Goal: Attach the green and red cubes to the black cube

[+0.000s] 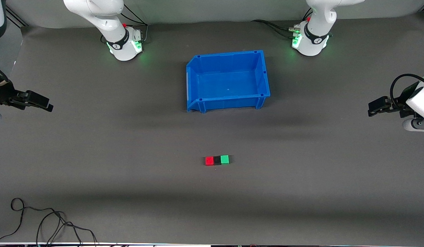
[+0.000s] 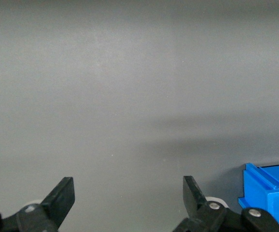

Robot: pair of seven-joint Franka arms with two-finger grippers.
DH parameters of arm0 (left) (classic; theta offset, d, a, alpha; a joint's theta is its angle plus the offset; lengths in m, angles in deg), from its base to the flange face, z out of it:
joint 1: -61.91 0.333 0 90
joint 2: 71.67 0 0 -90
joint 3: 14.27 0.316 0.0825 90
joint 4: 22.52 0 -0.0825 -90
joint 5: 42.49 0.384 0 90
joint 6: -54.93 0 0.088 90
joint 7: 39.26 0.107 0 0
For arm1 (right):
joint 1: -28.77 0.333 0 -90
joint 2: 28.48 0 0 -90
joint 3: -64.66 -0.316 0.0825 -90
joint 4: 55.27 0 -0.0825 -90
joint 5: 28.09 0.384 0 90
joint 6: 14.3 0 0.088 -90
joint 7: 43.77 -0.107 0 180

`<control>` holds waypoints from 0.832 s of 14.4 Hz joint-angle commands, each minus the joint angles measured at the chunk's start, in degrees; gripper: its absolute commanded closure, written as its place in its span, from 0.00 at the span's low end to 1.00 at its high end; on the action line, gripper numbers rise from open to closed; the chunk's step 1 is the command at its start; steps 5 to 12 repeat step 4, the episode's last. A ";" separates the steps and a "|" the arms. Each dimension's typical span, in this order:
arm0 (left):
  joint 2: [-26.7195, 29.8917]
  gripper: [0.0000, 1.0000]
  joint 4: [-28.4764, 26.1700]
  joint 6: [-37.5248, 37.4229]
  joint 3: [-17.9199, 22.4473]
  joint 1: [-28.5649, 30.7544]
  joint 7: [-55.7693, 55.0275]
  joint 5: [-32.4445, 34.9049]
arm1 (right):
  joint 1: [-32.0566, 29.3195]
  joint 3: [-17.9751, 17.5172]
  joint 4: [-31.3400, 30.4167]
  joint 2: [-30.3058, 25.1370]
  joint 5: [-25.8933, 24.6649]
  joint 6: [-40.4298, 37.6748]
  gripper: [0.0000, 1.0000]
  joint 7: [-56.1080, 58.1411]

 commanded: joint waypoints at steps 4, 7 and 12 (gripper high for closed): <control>-0.14 0.00 0.82 -0.45 -0.01 -1.19 -2.20 -0.25 | -0.18 -0.04 1.49 0.53 1.17 -0.95 0.00 -0.63; -0.14 0.00 0.82 -0.45 -0.01 -1.19 -2.20 -0.25 | -0.18 -0.04 1.49 0.53 1.17 -0.95 0.00 -0.63; -0.14 0.00 0.82 -0.45 -0.01 -1.19 -2.20 -0.25 | -0.18 -0.04 1.49 0.53 1.17 -0.95 0.00 -0.63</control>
